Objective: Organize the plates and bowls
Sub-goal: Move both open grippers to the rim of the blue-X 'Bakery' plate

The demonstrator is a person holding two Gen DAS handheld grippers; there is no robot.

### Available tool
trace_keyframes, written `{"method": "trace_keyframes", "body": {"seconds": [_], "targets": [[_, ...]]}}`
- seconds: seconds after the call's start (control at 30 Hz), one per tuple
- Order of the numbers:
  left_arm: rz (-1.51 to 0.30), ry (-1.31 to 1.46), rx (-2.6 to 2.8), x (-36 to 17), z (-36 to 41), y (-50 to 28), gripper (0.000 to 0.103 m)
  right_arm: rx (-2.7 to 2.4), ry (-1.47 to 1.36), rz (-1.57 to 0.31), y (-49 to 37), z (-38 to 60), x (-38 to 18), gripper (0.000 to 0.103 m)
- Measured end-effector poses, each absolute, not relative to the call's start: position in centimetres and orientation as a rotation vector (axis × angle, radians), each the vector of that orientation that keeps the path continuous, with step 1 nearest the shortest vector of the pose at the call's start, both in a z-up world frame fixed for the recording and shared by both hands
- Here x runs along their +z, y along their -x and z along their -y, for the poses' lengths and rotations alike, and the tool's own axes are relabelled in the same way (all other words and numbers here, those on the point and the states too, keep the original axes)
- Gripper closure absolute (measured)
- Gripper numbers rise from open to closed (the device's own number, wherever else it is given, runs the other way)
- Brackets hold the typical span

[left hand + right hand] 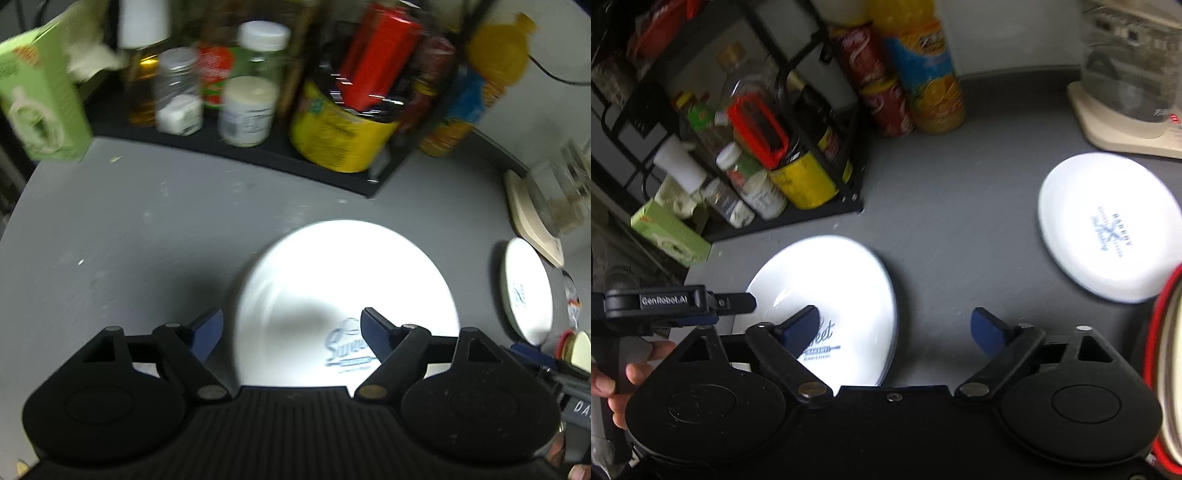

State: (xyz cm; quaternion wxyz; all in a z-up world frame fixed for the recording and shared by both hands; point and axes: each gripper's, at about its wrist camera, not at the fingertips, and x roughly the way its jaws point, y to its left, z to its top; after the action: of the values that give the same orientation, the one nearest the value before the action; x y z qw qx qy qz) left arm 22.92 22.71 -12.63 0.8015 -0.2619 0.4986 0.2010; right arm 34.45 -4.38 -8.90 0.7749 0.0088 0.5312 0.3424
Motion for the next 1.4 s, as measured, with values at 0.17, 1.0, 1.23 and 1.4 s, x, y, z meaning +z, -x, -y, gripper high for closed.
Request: {"method": "trace_keyframes", "body": {"seconds": [0.17, 1.0, 1.23, 1.4], "targets": [[-1.075, 0.509, 0.384, -11.9, -20.7, -25.1, 0.016, 0.69, -0.05, -1.126, -35.5, 6.4, -7.7, 0.006], [-1.088, 0.391, 0.118, -10.9, -10.7, -35.5, 0.001, 0.436, -0.171, -1.037, -40.4, 17.7, -4.6, 0.0], [-1.089, 0.396, 0.079, -11.1, -8.2, -38.2, 0.001, 0.406, -0.167, -1.045, -42.5, 19.9, -4.8, 0.0], [-1.09, 0.409, 0.083, -11.0, -6.7, -39.9, 0.001, 0.413, -0.161, -1.063, -44.5, 20.7, -4.9, 0.0]]}}
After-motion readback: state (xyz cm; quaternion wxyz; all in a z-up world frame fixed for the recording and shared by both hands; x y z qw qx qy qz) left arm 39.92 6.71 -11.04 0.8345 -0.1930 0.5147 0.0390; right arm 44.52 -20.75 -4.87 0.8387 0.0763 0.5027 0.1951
